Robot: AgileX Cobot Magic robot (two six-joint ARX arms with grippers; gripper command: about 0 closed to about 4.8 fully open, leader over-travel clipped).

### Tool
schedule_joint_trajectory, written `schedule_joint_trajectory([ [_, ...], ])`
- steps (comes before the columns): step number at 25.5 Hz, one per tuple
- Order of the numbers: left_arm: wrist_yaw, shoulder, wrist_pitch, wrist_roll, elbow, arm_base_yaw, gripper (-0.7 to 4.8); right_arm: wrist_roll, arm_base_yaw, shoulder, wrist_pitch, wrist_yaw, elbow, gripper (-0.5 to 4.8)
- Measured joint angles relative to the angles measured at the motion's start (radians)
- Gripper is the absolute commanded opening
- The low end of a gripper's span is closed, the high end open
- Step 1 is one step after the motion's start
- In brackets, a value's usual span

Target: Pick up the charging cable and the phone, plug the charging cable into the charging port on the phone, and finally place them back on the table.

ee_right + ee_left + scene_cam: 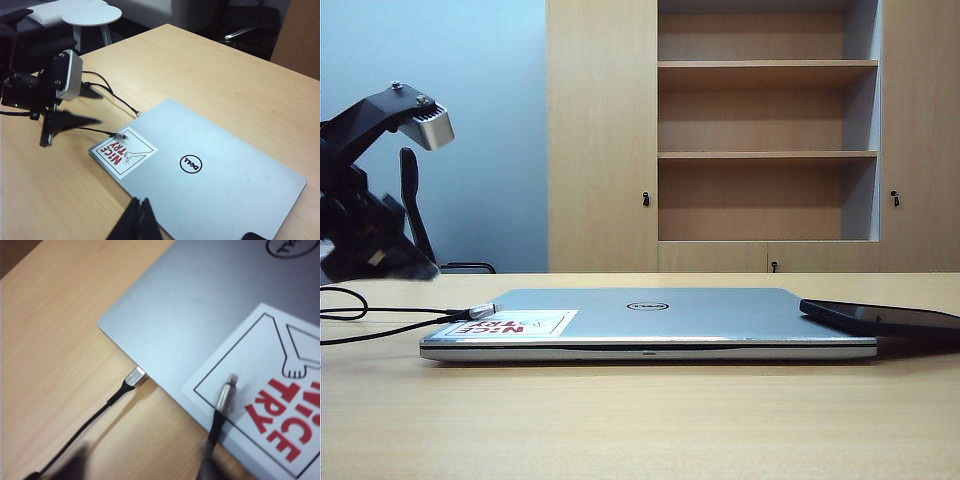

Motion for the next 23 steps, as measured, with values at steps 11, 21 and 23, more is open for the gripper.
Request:
schedule_joint_trajectory([
  [11, 0.000, 0.048, 0.001, 0.126, -0.002, 0.000, 2.14, 0.000, 0.000, 0.000, 0.000, 0.000, 0.000, -0.01],
  [21, 0.000, 0.091, 0.016, 0.126, -0.002, 0.000, 2.47, 0.000, 0.000, 0.000, 0.000, 0.000, 0.000, -0.02],
  [23, 0.000, 0.095, 0.016, 0.126, -0.002, 0.000, 2.47, 0.000, 0.000, 0.000, 0.000, 0.000, 0.000, -0.01],
])
